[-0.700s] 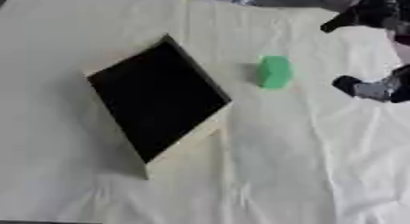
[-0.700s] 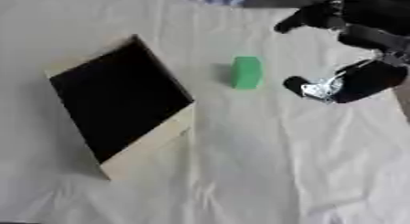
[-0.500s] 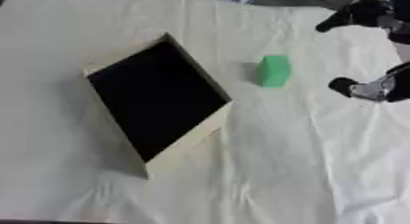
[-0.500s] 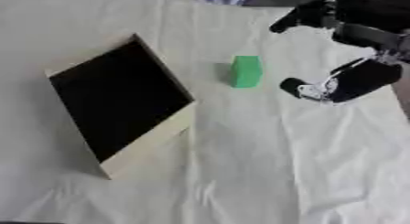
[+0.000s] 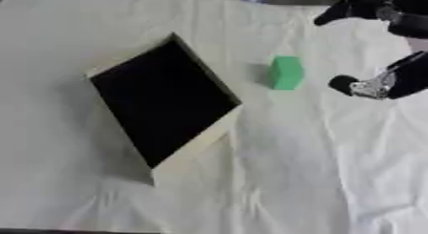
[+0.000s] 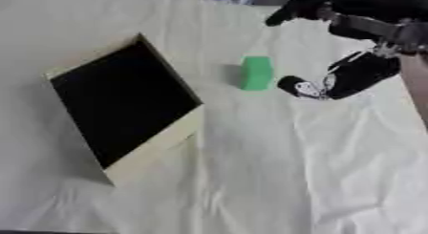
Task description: Pick up objects on the table and place them in the box.
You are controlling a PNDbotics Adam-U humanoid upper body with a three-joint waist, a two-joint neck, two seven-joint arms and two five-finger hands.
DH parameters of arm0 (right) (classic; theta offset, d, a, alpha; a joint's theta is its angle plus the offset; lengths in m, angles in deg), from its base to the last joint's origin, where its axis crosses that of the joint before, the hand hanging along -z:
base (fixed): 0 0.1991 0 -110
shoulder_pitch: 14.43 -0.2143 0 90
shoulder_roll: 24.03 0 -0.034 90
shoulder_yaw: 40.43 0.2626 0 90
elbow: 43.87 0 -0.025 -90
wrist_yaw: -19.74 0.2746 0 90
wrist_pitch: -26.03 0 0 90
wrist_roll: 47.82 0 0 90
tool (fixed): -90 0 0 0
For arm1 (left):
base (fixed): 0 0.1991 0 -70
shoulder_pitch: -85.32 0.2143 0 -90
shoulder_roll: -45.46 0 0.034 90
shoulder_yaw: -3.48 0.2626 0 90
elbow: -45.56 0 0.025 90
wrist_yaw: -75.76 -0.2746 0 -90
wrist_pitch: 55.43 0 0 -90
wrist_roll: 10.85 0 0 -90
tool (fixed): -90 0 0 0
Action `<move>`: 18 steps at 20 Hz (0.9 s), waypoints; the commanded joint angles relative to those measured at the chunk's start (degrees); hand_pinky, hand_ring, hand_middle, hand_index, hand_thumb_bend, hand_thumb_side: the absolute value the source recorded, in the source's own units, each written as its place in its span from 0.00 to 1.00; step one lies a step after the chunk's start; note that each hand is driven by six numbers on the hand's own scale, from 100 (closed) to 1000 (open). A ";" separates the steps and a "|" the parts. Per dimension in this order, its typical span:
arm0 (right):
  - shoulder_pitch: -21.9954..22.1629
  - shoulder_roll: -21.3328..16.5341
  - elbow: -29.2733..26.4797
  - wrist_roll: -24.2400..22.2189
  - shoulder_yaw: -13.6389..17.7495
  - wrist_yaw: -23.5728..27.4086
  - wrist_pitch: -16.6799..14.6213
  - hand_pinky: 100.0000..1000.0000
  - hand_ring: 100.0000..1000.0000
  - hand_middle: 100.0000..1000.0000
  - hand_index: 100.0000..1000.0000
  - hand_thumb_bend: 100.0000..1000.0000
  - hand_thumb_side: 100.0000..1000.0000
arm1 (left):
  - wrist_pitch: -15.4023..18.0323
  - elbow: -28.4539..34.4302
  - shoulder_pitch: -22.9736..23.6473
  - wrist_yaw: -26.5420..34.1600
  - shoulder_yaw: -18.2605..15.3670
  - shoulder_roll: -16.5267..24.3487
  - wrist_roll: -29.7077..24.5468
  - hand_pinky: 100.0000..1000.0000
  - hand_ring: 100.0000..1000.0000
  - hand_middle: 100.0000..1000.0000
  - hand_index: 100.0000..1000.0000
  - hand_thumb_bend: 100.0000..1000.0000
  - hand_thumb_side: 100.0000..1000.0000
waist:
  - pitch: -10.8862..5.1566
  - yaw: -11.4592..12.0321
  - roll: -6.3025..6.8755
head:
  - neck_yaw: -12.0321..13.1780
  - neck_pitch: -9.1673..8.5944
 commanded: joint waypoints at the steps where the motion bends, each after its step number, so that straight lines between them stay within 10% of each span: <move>1: -1.84 0.23 3.47 -0.74 0.31 -2.07 -1.01 0.86 0.91 0.86 0.95 0.29 0.44 | 0.10 1.12 -0.65 0.26 0.05 1.12 -0.29 0.57 0.70 0.69 0.77 0.00 0.58 | -0.62 0.44 0.14 | -1.15 0.01; 18: -6.26 5.56 16.49 -1.77 0.45 -7.00 -6.94 0.87 0.92 0.86 0.97 0.29 0.47 | 0.11 1.12 -1.25 -0.64 0.47 1.52 -0.60 0.56 0.70 0.68 0.77 0.00 0.60 | 3.12 4.18 -1.90 | -4.87 -3.18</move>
